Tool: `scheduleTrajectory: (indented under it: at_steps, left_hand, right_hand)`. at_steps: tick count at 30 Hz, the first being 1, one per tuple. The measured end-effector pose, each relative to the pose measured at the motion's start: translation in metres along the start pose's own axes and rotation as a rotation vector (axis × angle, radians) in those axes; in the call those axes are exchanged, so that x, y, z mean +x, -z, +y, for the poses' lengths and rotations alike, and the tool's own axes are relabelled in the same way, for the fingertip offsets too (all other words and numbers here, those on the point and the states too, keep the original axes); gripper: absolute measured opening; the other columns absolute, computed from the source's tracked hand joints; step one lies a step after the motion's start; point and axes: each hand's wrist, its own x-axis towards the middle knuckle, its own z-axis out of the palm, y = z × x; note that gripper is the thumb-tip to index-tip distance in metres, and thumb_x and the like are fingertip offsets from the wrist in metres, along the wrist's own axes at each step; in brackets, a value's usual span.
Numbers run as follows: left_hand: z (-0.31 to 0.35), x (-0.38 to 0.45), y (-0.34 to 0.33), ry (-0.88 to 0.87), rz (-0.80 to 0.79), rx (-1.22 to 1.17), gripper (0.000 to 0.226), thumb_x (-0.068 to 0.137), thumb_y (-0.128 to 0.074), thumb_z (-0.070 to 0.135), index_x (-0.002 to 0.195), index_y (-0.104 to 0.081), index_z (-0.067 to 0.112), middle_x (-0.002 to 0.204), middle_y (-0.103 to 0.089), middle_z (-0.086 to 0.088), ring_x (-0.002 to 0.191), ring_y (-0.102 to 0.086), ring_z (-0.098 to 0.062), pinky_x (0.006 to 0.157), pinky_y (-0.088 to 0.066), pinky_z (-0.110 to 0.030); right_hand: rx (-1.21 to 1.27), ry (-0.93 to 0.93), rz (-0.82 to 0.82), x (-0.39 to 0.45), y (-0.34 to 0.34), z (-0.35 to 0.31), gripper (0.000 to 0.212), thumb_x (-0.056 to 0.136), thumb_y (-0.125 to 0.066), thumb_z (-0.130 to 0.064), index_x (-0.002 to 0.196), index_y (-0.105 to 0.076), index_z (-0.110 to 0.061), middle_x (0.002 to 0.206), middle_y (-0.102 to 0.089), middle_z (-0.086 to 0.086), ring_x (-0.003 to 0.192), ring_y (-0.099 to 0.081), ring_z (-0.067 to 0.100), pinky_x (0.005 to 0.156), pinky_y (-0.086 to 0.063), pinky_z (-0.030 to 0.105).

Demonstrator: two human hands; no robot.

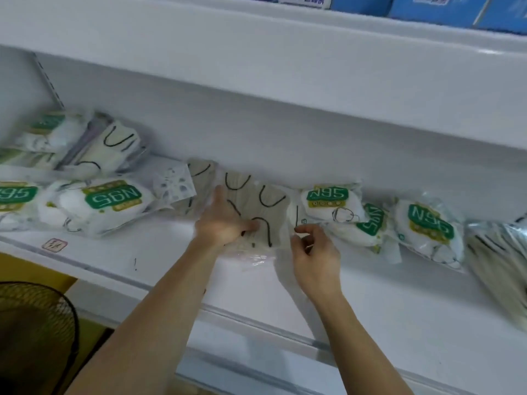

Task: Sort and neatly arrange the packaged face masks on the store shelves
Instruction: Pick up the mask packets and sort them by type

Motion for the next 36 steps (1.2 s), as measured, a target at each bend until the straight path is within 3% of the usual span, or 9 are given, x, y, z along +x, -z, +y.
scheduleTrajectory:
  at_steps: [4,8,18,22,25,28,30,32,36]
  left_hand:
    - [-0.008,0.007,0.021,0.036,-0.001,-0.230,0.055,0.061,-0.094,0.038,0.101,-0.063,0.017,0.099,-0.072,0.000,0.085,-0.068,-0.018,0.072,-0.060,-0.029]
    - [-0.018,0.014,0.050,-0.088,0.046,-0.219,0.026,0.079,-0.082,0.016,0.071,-0.058,0.021,0.058,-0.054,0.010,0.048,-0.049,-0.001,0.043,-0.030,-0.016]
    - [-0.039,0.019,0.103,-0.213,-0.038,-0.335,0.012,0.099,-0.061,0.010,0.105,-0.050,0.013,0.081,-0.058,0.009,0.064,-0.058,0.000,0.053,-0.042,-0.012]
    - [-0.055,0.017,0.108,-0.078,-0.223,-0.803,0.022,0.100,-0.051,0.000,0.113,-0.062,0.013,0.092,-0.075,-0.004,0.084,-0.072,-0.016,0.067,-0.054,-0.027]
    - [-0.058,0.012,0.099,0.051,-0.398,-1.007,0.023,0.108,-0.047,0.022,0.108,-0.065,0.007,0.093,-0.073,-0.011,0.089,-0.072,-0.020,0.073,-0.057,-0.035]
    - [-0.069,0.013,0.093,0.109,-0.249,-0.901,0.018,0.103,-0.056,0.018,0.116,-0.066,0.009,0.097,-0.077,-0.007,0.090,-0.075,-0.019,0.069,-0.060,-0.028]
    - [-0.079,0.014,0.096,0.088,-0.174,-0.853,0.024,0.101,-0.055,0.006,0.121,-0.064,0.016,0.103,-0.078,-0.005,0.099,-0.074,-0.025,0.078,-0.061,-0.038]
    - [-0.088,0.013,0.103,0.046,-0.110,-0.798,0.031,0.100,-0.053,0.004,0.122,-0.062,0.025,0.102,-0.077,0.012,0.098,-0.073,-0.010,0.081,-0.059,-0.029]
    - [-0.098,0.007,0.109,0.025,-0.126,-0.863,0.041,0.096,-0.059,-0.004,0.128,-0.063,0.022,0.116,-0.076,0.005,0.109,-0.072,-0.017,0.098,-0.055,-0.043]
  right_hand:
    - [0.071,-0.070,-0.004,0.016,-0.020,-0.023,0.011,0.097,-0.061,-0.015,0.106,-0.066,-0.019,0.063,-0.063,-0.004,0.060,-0.058,-0.003,0.057,-0.039,0.008]
    - [0.099,-0.083,0.054,0.031,-0.043,-0.042,0.010,0.098,-0.060,-0.014,0.104,-0.065,-0.020,0.061,-0.062,-0.003,0.057,-0.056,0.003,0.055,-0.040,0.013]
    - [0.215,-0.133,0.233,0.026,-0.098,-0.080,0.007,0.099,-0.060,-0.019,0.103,-0.062,-0.024,0.085,-0.067,-0.013,0.077,-0.062,0.001,0.066,-0.050,0.023]
    - [0.245,-0.025,0.238,0.013,-0.129,-0.116,0.011,0.094,-0.062,-0.011,0.093,-0.061,-0.022,0.075,-0.063,-0.010,0.071,-0.060,0.003,0.059,-0.047,0.024]
    - [0.045,0.088,0.036,0.002,-0.159,-0.135,0.018,0.097,-0.058,-0.016,0.080,-0.062,-0.014,0.070,-0.064,-0.003,0.067,-0.058,0.013,0.059,-0.043,0.032]
    - [0.130,0.017,-0.102,-0.007,-0.166,-0.127,0.027,0.105,-0.047,-0.016,0.084,-0.064,-0.014,0.076,-0.067,-0.002,0.069,-0.061,0.011,0.062,-0.046,0.032]
    - [0.186,-0.001,0.110,-0.008,-0.158,-0.109,0.017,0.099,-0.053,-0.015,0.099,-0.068,-0.022,0.093,-0.070,-0.008,0.082,-0.068,0.009,0.071,-0.054,0.030]
    - [-0.039,0.033,0.303,-0.006,-0.145,-0.086,0.017,0.090,-0.065,-0.017,0.105,-0.067,-0.023,0.106,-0.066,-0.005,0.092,-0.067,0.018,0.072,-0.051,0.026]
    - [-0.513,-0.150,0.063,0.004,-0.130,-0.061,0.056,0.079,-0.077,-0.040,0.129,-0.057,-0.026,0.127,-0.055,0.005,0.117,-0.049,0.032,0.089,-0.042,0.042]
